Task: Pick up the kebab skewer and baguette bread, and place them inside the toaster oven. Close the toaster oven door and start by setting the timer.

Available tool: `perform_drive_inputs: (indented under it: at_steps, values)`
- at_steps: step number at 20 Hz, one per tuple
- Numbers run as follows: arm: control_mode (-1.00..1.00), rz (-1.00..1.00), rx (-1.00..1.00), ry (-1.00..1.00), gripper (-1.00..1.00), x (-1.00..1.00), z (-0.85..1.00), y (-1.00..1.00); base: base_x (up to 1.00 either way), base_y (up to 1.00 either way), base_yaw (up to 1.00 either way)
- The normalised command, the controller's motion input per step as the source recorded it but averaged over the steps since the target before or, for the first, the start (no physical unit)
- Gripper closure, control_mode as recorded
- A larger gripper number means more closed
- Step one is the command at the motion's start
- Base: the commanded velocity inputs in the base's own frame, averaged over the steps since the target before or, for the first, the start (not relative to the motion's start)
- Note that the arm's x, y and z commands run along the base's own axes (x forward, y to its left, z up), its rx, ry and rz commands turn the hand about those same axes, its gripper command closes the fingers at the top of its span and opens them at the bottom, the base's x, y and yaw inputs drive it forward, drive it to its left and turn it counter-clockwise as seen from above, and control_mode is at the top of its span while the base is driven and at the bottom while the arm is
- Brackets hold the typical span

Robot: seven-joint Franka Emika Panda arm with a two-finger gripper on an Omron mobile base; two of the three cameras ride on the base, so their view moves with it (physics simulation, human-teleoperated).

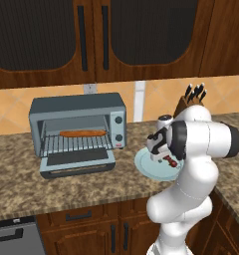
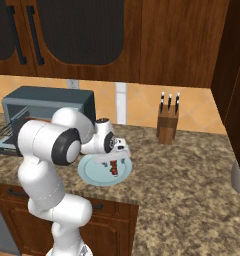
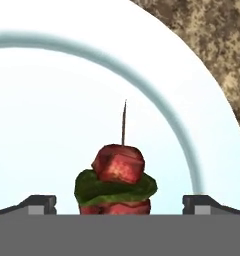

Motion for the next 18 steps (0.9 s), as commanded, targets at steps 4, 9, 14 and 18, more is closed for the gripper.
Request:
perform_drive_inputs:
  at_steps: [4,9,14,18]
  values:
    - [-1.0,-0.02,0.02,0.0,-1.0,-0.01,-0.18,-0.12,0.0,0.0,0.0]
    - [-1.0,-0.03,0.0,0.0,1.0,-0.01,-0.12,0.0,0.0,0.0,0.0]
    - [-1.0,0.0,0.0,0.0,1.0,-0.04,-0.02,0.0,0.0,0.0,0.0]
    - [-1.0,0.0,0.0,0.0,1.0,0.0,0.07,-0.01,0.0,0.0,0.0]
